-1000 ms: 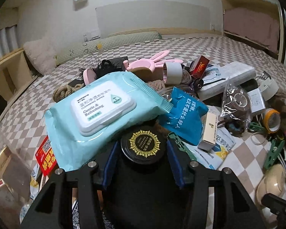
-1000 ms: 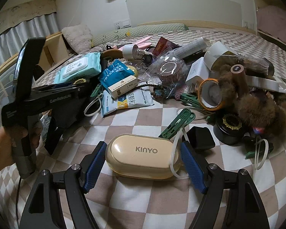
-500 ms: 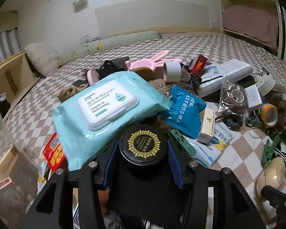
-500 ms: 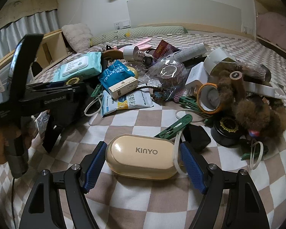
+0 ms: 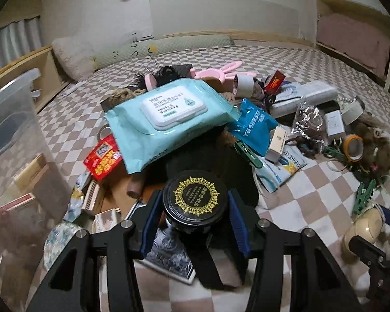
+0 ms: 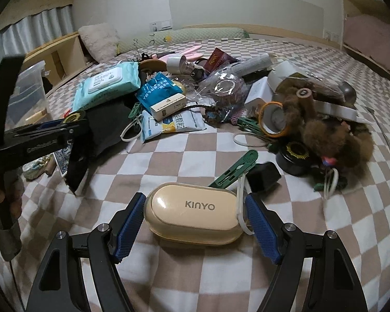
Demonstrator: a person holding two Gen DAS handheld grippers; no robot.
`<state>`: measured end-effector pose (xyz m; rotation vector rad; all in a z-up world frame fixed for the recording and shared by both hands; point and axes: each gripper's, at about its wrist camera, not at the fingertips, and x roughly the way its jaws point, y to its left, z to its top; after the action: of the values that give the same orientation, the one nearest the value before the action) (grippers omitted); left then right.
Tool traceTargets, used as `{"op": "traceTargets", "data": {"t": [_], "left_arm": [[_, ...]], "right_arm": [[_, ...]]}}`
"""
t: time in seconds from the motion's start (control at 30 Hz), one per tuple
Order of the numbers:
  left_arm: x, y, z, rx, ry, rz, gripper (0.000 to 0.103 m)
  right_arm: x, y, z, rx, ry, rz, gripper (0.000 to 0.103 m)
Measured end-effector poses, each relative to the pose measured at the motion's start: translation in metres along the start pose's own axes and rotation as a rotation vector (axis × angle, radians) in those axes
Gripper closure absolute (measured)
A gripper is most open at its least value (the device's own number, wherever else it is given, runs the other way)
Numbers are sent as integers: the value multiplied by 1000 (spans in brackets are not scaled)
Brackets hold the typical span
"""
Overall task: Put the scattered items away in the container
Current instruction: 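Lift the KINYO case with the right gripper while the left gripper lifts the black tin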
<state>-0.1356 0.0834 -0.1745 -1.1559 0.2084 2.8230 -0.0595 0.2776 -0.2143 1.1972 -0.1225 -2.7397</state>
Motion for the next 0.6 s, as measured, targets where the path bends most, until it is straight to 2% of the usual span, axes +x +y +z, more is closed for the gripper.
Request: {"op": "traceTargets", "data": {"t": [0.23, 0.43, 0.6], "left_arm": [[-30, 7, 4, -35, -24, -12, 53], [-47, 13, 4, -73, -23, -21, 53], [-68, 25, 11, -90, -52, -17, 53]], "right_arm": [[-22, -2, 4, 30, -21, -10, 25], [-44, 8, 20, 17, -64, -27, 25], [-62, 19, 40, 7, -110, -32, 25]]}}
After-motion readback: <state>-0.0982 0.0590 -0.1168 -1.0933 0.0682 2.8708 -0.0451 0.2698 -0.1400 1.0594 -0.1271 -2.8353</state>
